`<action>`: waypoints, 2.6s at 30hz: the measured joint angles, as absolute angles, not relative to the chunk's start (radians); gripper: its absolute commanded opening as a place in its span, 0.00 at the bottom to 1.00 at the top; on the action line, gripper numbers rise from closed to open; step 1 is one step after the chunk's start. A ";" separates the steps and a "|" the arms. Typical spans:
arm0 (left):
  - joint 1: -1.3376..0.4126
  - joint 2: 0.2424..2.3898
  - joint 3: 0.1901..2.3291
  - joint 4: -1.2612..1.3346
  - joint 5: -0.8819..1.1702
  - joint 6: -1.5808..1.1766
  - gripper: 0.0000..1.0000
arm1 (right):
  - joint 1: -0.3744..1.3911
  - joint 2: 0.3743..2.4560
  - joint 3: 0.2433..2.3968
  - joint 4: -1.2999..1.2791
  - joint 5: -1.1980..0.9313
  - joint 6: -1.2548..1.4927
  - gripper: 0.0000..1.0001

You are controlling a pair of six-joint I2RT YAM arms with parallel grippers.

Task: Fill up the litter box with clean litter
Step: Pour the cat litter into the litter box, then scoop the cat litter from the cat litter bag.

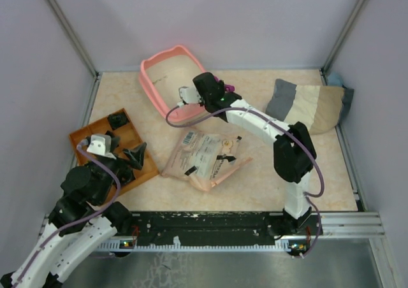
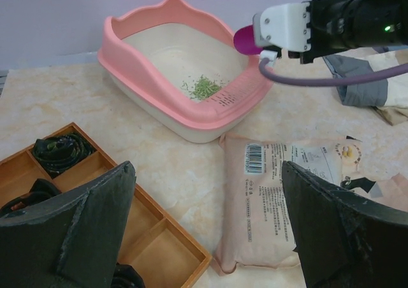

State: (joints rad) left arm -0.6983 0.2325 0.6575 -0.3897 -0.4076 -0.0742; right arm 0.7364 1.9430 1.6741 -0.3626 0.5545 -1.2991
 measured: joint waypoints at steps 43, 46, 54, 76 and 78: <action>-0.756 0.876 0.660 -0.062 0.323 -0.349 0.67 | 0.606 1.044 0.985 -0.940 0.181 -0.463 0.00; -0.765 0.908 0.632 -0.044 0.337 -0.379 0.67 | 0.606 1.050 0.975 -0.958 0.168 -0.458 0.00; -0.844 0.986 0.612 0.001 0.349 -0.422 0.67 | 0.606 1.057 0.975 -1.004 0.137 -0.448 0.00; -0.994 1.180 0.593 0.147 0.425 -0.423 0.56 | 0.599 1.109 0.915 -0.830 0.022 -0.441 0.00; -1.002 1.185 0.577 0.165 0.443 -0.423 0.57 | 0.597 1.122 0.910 -0.812 0.015 -0.441 0.00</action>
